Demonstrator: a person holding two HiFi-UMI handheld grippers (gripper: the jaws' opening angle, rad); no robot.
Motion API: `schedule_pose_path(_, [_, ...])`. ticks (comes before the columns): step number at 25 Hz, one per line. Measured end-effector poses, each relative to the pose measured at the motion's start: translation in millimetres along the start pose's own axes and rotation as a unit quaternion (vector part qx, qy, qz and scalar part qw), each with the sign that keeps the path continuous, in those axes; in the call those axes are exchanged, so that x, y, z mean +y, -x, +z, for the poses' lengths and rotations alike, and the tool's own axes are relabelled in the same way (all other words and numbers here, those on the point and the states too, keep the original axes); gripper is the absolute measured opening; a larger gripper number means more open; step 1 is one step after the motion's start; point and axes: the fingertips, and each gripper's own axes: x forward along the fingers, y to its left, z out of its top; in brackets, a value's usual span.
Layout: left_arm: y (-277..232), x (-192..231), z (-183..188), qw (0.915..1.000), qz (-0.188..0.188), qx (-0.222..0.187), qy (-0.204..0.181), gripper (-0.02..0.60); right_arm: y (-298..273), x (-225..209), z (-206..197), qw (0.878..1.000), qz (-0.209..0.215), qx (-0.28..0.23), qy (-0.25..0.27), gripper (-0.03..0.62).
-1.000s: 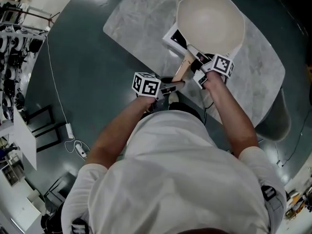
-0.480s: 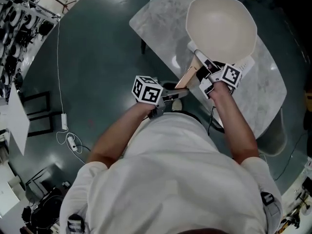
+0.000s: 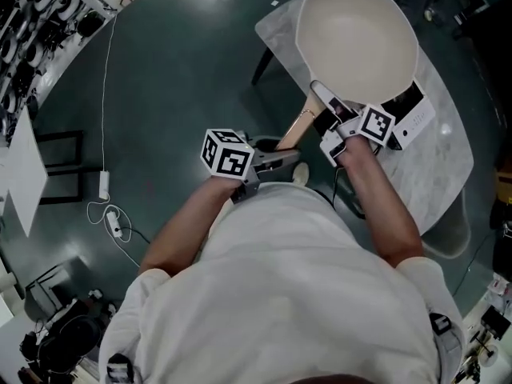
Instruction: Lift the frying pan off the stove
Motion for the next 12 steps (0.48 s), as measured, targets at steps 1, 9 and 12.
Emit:
schedule_pose_path(1, [13.6,-2.5,-5.1,1.0,0.001,-0.003,0.001,0.123,-7.3,6.6,-12.8,1.0,0.002,0.004,-0.001,0.169])
schedule_pose_path(9, [96.5,-19.2,-43.6,0.9999,-0.005,-0.011,0.01,0.123,-42.3,42.9,-95.7,1.0,0.006,0.014,-0.012,0.169])
schedule_pose_path(12, [122.8,-20.2,-56.8,0.9999,-0.01,-0.01,0.009,0.123,-53.5,50.6,-121.6,1.0,0.002,0.015,-0.007,0.169])
